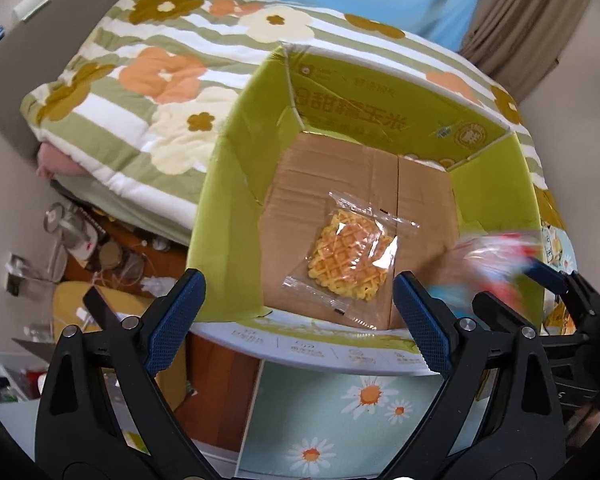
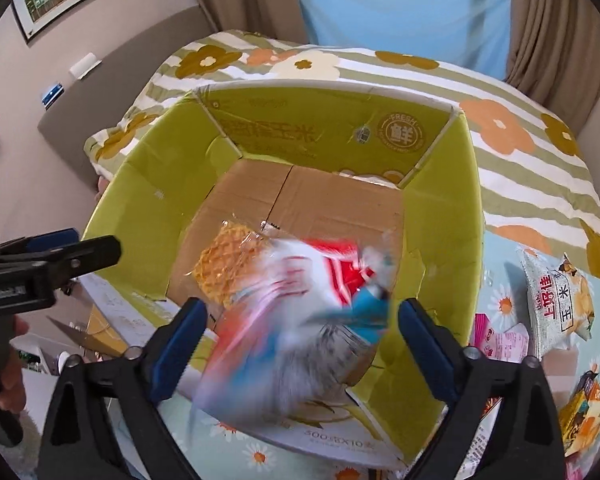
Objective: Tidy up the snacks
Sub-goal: 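Drop the waffle cake into the yellow box while the right tool drops its bag in, then move both tools back over the snacks on the table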
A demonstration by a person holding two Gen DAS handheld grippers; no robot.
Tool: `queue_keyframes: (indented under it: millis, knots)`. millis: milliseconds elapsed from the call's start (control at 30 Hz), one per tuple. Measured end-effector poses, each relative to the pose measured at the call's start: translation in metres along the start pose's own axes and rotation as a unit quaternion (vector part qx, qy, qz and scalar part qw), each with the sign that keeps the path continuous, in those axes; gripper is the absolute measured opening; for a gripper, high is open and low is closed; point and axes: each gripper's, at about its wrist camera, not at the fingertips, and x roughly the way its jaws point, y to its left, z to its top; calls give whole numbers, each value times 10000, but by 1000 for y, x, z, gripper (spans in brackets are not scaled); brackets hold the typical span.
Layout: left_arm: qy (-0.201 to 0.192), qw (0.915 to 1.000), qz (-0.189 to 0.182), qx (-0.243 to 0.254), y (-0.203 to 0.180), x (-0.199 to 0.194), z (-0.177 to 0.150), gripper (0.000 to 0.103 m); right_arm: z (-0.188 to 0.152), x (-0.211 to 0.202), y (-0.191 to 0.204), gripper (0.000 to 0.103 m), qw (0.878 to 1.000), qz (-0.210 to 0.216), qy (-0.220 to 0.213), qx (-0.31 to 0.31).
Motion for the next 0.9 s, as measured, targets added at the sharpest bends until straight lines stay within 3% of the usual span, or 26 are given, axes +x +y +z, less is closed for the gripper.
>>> queue_keyframes:
  millis: [233,533,900]
  knots:
    - [-176,9997,-44,189,-7,-12,-7,94,-13,-9,-6,96,9994,90,49,329]
    - [-509,9961,-501,520,-23,-34,-8,94,-26,-50,-1,96,9985,-71,-203,510]
    - [-664,9783,-1376,1400,-89,-46,-19,94,-72,-115,-31,96,9863,-909,-690,1193]
